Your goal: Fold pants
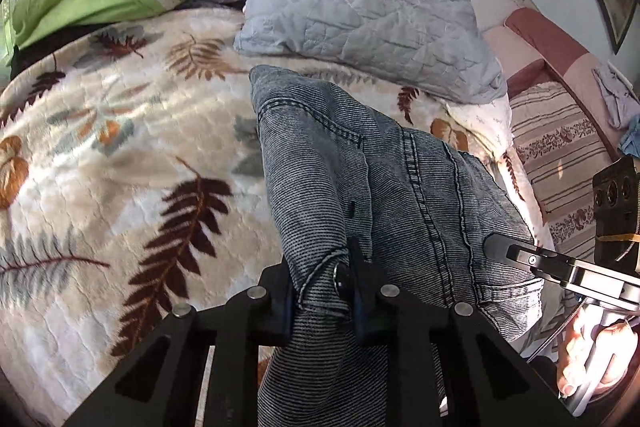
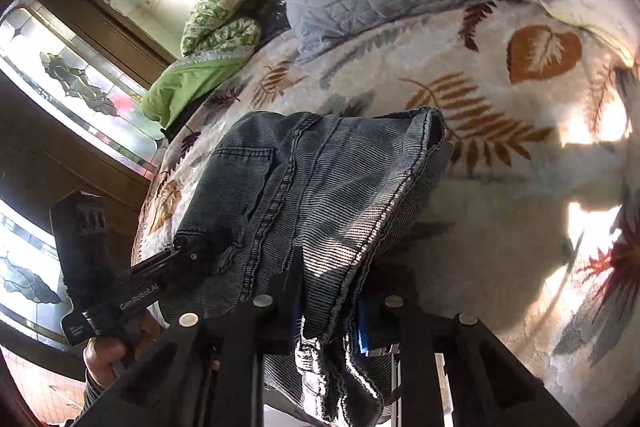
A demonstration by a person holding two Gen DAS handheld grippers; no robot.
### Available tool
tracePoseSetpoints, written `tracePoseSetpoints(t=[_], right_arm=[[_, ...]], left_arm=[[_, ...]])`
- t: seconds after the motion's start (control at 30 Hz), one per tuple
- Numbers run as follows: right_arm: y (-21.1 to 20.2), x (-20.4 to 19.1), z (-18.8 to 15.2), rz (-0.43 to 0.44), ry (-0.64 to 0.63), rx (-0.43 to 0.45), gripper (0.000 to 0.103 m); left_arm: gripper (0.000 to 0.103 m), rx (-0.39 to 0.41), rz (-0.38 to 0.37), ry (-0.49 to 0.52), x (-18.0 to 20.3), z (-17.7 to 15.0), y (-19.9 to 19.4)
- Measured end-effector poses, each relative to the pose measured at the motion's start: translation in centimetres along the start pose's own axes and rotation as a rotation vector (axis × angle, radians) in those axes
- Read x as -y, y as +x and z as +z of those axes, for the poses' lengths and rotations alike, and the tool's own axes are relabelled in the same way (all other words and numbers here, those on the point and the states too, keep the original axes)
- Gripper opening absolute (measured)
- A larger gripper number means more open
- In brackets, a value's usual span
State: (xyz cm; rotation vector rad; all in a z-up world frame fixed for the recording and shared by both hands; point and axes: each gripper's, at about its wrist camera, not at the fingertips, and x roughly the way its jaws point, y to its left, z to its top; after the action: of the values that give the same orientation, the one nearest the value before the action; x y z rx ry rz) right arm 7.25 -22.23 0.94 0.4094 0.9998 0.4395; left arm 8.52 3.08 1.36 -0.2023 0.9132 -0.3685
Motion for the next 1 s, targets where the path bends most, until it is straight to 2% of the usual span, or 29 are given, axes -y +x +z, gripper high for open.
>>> tracePoseSetpoints(t=[0.13,0.23,0.33,0.43,0.47,0.5,0.53,0.57,0.6,0.67,0.77,0.83,0.93,1.0], right_arm=[[-0.5,-2.7,3.5,0.033,-0.046,0.058,0.022],[0.9,-3.7,5.5,0.052,-0.057,0.07,0.022],[3.4,-3.3,6.2,0.057,-0.041,0.062,0.022],[6.4,-2.6,5.9,0.007,-0.046,0.042,0.022],[7.4,-2.2,5.7,-0.012,-0.049,0.035,0.023],[8.5,-1.5,5.4,-0.025,-0.046,0.02,0.027],[9.6,-0.8,5.1,-0.048,-0.039,-0.005,0.029],[10.4,-0.1,4.6,-0.074,-0.038,-0.019,0.035],[10.7,0.5,4.3,-0.08,-0.038,-0.013,0.04],[9.6,1.0,3.9,-0.071,-0.037,0.023,0.053],[6.8,0.2,3.3,-0.103,-0.068,0.089,0.054],[4.9,-1.0,2.6,-0.121,-0.094,0.131,0.055],[4.4,-2.7,0.8,-0.178,-0.147,0.144,0.067],[6.3,-2.8,-0.5,-0.253,-0.183,0.079,0.068]], left_arm=[[0.023,0.056,0.007,-0.012,-1.8,3.4,-1.8],[0.024,0.066,0.014,-0.029,-3.5,4.9,-1.0],[0.025,0.056,0.036,-0.045,-5.1,4.9,1.2],[0.027,0.015,0.085,-0.052,-6.1,3.6,4.3],[0.03,-0.007,0.103,-0.066,-6.7,3.0,5.3],[0.039,-0.027,0.13,-0.073,-7.1,2.4,6.3],[0.046,-0.008,0.152,-0.072,-7.4,1.9,6.6],[0.063,0.029,0.177,-0.069,-7.4,1.6,6.1],[0.071,0.046,0.209,-0.069,-7.3,1.4,5.4],[0.073,0.079,0.203,-0.091,-7.2,1.5,3.6],[0.084,0.168,0.222,-0.128,-6.9,1.0,0.4],[0.085,0.211,0.253,-0.121,-6.3,0.2,-1.2],[0.091,0.179,0.306,-0.102,-5.8,-1.4,-0.8],[0.093,0.081,0.355,-0.069,-5.7,-2.8,1.8]])
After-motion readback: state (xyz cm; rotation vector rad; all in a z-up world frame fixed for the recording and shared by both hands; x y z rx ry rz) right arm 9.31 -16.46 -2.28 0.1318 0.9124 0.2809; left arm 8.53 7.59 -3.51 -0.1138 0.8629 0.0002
